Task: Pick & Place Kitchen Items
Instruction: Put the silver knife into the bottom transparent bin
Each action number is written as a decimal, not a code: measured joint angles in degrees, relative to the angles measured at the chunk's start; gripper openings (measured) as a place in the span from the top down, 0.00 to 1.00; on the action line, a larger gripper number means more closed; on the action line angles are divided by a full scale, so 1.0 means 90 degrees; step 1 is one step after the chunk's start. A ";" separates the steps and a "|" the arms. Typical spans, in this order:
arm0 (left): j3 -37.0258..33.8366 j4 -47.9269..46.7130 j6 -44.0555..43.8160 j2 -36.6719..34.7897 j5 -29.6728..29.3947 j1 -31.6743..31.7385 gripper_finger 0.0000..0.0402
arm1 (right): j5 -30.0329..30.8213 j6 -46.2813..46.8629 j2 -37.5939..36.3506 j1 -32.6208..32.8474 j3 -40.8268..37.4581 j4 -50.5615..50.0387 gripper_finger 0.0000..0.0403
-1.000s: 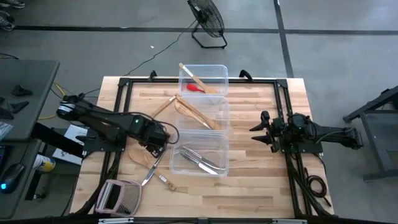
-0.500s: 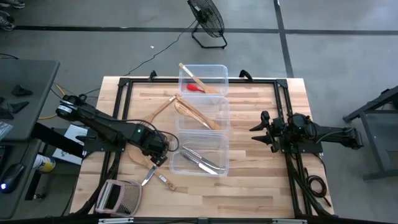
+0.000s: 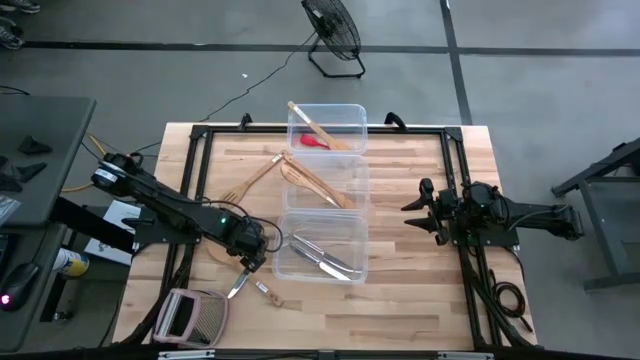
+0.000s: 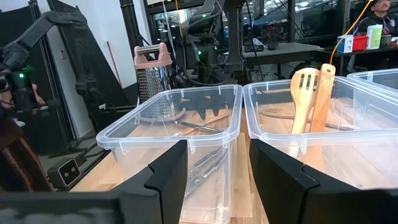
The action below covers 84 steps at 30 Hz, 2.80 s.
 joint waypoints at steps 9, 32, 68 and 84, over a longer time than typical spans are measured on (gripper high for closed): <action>-0.0027 0.0505 0.0047 0.0351 0.0093 0.0000 0.43 | 0.0002 0.0002 0.0000 0.0000 0.0000 0.0002 0.59; -0.0021 0.0825 0.0121 0.0910 0.0142 -0.0083 0.43 | 0.0001 0.0002 0.0001 0.0002 -0.0002 0.0002 0.59; -0.0017 0.0802 0.0212 0.1194 0.0167 -0.0078 0.49 | 0.0001 0.0002 0.0002 0.0001 -0.0002 0.0000 0.59; -0.0029 0.0645 0.0258 0.1202 0.0257 -0.0073 0.77 | 0.0000 0.0000 0.0002 0.0000 0.0000 0.0000 0.59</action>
